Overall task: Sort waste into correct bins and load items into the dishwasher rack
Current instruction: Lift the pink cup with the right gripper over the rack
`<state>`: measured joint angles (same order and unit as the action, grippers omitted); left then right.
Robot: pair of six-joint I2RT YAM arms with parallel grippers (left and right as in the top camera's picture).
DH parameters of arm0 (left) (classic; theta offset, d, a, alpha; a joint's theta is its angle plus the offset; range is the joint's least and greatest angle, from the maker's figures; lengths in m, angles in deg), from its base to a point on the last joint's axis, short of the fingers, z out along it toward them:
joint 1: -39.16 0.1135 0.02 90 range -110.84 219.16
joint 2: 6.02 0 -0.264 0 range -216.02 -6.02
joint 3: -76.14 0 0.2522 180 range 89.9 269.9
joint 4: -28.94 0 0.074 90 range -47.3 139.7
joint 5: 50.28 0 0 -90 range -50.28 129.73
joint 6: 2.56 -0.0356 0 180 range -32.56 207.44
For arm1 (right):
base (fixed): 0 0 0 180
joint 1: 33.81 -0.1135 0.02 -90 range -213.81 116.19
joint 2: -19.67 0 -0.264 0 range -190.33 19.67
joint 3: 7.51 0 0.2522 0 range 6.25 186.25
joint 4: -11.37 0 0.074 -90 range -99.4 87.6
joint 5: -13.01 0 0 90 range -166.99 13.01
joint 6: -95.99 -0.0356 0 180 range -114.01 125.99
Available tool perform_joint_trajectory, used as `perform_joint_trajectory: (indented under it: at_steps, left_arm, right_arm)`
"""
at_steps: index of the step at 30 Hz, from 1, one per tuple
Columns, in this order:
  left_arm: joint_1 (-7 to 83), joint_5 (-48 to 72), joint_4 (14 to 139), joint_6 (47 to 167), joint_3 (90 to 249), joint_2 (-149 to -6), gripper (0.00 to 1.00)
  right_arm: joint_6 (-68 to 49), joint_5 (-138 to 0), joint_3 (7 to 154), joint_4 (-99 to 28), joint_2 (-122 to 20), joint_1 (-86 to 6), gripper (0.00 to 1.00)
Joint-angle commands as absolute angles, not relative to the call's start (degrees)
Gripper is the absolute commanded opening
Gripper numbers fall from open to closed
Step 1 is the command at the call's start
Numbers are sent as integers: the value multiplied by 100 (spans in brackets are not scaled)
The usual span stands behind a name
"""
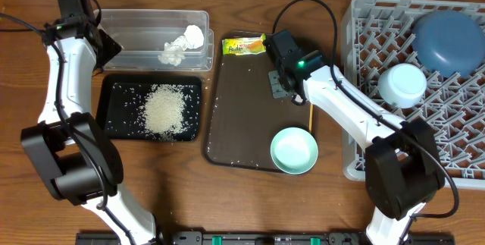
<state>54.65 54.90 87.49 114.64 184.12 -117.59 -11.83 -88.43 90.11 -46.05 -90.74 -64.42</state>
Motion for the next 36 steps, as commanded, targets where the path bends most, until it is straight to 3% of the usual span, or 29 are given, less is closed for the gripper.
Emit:
perform_joint_trajectory:
  at_steps: [1, 6, 15, 24, 29, 36]
  left_arm:
    - [5473, 5523, 8765, 11518, 18414, -11809, 96]
    - [5473, 5523, 8765, 11521, 18414, -11809, 96]
    - [5473, 5523, 8765, 11521, 18414, -11809, 96]
    - [5473, 5523, 8767, 11518, 18414, -11809, 96]
    - [5473, 5523, 8765, 11518, 18414, -11809, 96]
    - [5473, 5523, 8765, 11518, 18414, -11809, 96]
  right_arm:
    - [-1242, -8900, 9013, -4605, -9232, -6344, 23]
    - [-1245, -8898, 9013, -4608, -9284, -6346, 21]
    - [-1247, -8893, 9030, -4630, -9225, -6346, 1]
    - [-1238, -8893, 9312, -5001, -8467, -6090, 1]
    - [-1039, -8445, 9325, -5016, -7796, -5253, 1]
    - [-241, -5230, 9323, -4995, -7212, -2985, 1]
